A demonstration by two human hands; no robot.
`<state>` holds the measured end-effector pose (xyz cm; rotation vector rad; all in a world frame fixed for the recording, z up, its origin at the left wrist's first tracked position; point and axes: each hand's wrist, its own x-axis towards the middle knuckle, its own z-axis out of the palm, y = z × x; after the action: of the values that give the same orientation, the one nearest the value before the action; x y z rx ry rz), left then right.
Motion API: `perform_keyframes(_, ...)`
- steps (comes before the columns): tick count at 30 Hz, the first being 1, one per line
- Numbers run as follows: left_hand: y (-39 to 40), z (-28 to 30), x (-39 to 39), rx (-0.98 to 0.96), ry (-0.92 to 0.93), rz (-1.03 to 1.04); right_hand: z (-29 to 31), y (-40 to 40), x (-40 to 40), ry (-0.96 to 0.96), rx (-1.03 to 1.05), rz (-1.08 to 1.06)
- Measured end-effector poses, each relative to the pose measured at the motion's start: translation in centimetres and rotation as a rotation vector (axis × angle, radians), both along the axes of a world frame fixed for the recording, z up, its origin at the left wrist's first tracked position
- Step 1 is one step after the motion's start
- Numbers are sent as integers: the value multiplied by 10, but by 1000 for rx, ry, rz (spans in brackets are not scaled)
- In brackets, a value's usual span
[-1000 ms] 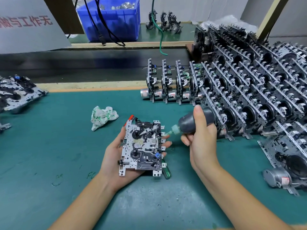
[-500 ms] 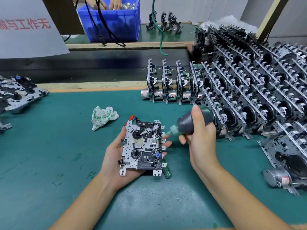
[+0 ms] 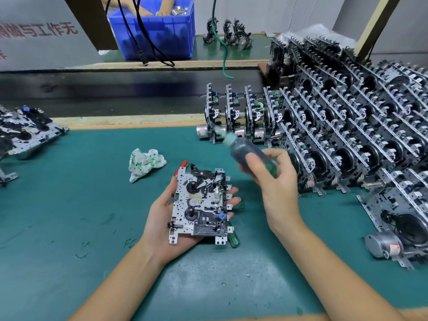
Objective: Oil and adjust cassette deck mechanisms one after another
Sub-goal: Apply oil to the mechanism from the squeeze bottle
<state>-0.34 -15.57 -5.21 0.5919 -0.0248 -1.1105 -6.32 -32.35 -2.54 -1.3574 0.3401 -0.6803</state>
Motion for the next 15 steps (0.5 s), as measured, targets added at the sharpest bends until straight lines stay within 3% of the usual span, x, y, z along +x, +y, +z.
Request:
perform_keyframes(4,0,-1,0,-20,12,0,-11,0,4,108,-275,9)
perform_keyframes(10,-1,1,-2,-92,-76,-75,-17,0,6,309,-458,46)
perform_keyframes(12,-1,1,-2,-113,-78,-117,-12,6,0,273,-515,-26)
perform_keyframes(15,4,6,-1,-93,-84,-195,3,13,-20,61,-847,-229)
